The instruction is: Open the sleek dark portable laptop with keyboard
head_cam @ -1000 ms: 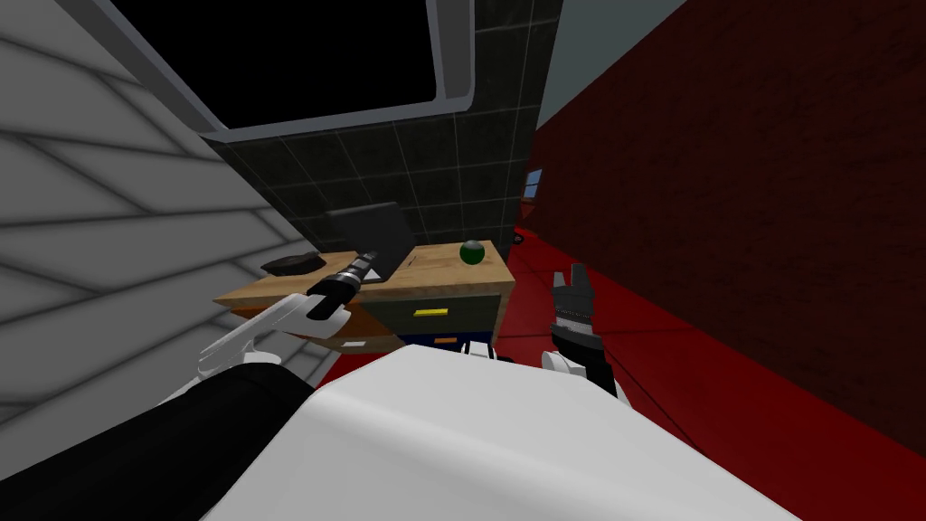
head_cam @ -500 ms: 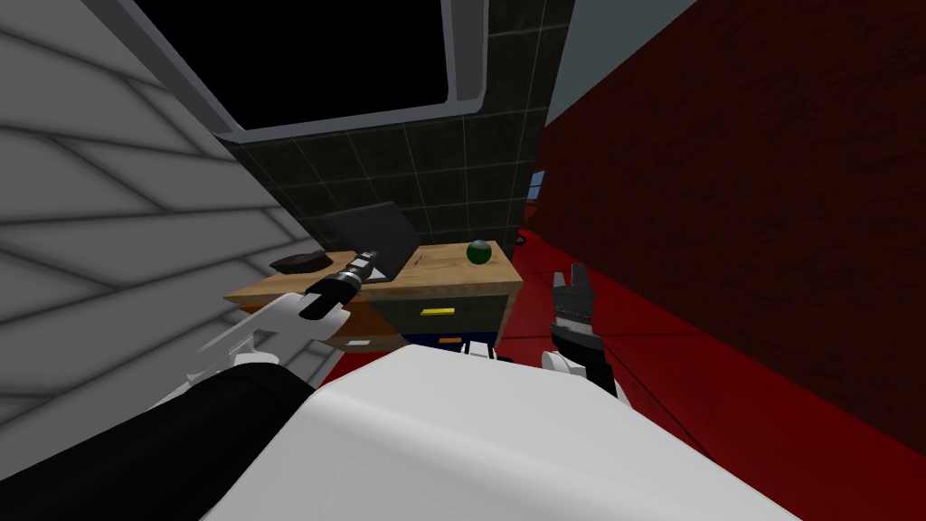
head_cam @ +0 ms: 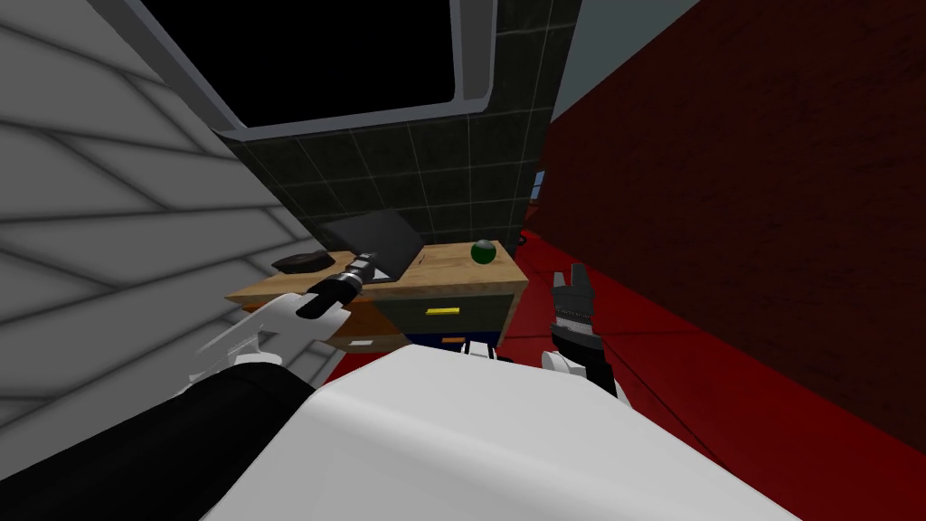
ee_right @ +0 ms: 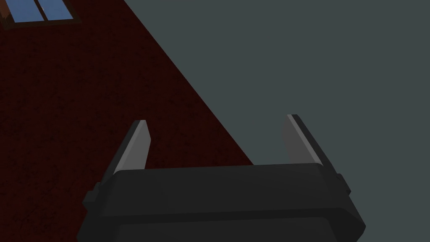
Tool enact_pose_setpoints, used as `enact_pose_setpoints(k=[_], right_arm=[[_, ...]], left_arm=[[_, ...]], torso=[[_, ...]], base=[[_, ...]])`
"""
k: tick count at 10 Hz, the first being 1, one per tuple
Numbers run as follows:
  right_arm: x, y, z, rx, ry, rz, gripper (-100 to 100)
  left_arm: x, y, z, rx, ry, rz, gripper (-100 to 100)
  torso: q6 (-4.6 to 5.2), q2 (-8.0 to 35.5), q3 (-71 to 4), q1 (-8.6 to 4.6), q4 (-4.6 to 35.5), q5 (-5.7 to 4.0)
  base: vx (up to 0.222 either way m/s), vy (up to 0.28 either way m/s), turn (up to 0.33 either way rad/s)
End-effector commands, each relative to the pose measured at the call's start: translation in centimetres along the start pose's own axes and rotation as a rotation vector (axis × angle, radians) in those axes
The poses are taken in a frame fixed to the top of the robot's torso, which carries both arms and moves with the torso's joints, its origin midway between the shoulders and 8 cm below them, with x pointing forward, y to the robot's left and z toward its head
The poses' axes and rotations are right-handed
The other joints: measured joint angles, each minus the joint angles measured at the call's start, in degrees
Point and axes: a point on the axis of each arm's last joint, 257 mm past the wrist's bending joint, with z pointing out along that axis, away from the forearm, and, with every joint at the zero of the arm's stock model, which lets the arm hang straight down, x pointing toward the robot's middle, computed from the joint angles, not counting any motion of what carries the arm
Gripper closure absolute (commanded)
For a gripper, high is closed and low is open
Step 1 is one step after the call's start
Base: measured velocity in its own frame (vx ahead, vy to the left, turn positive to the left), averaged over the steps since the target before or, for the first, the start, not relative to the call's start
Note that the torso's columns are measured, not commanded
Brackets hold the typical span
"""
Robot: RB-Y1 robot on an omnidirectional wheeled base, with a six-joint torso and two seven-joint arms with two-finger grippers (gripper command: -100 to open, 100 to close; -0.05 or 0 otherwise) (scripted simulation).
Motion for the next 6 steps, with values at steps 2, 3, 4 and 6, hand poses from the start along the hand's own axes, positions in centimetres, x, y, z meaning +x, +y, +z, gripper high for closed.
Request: enact_pose_setpoints(k=[2, 3, 4, 6], right_arm=[[0.00, 0.00, 0.00, 0.000, 0.000, 0.000, 0], [0.00, 0.00, 0.00, 0.000, 0.000, 0.000, 0], [0.00, 0.00, 0.00, 0.000, 0.000, 0.000, 0], [0.00, 0.00, 0.00, 0.000, 0.000, 0.000, 0]], left_arm=[[0.68, 0.71, 0.05, -0.025, 0.019, -0.154, 100], [0.88, 0.90, 0.07, -0.032, 0.024, -0.195, 100], [1.10, 1.08, 0.08, -0.039, 0.030, -0.235, 100], [1.23, 1.21, 0.10, -0.042, 0.032, -0.248, 100]], torso=[[-0.04, 0.03, 0.00, -0.04, 0.02, -0.04], [-0.04, 0.05, 0.03, -0.11, -0.01, -0.04], [-0.05, 0.05, 0.02, -0.04, 0.00, -0.05], [-0.05, 0.04, 0.00, 0.00, 0.01, -0.05]], base=[[-0.009, 0.055, -0.015], [-0.011, 0.063, 0.004], [-0.012, 0.071, -0.012], [-0.011, 0.049, -0.009]])
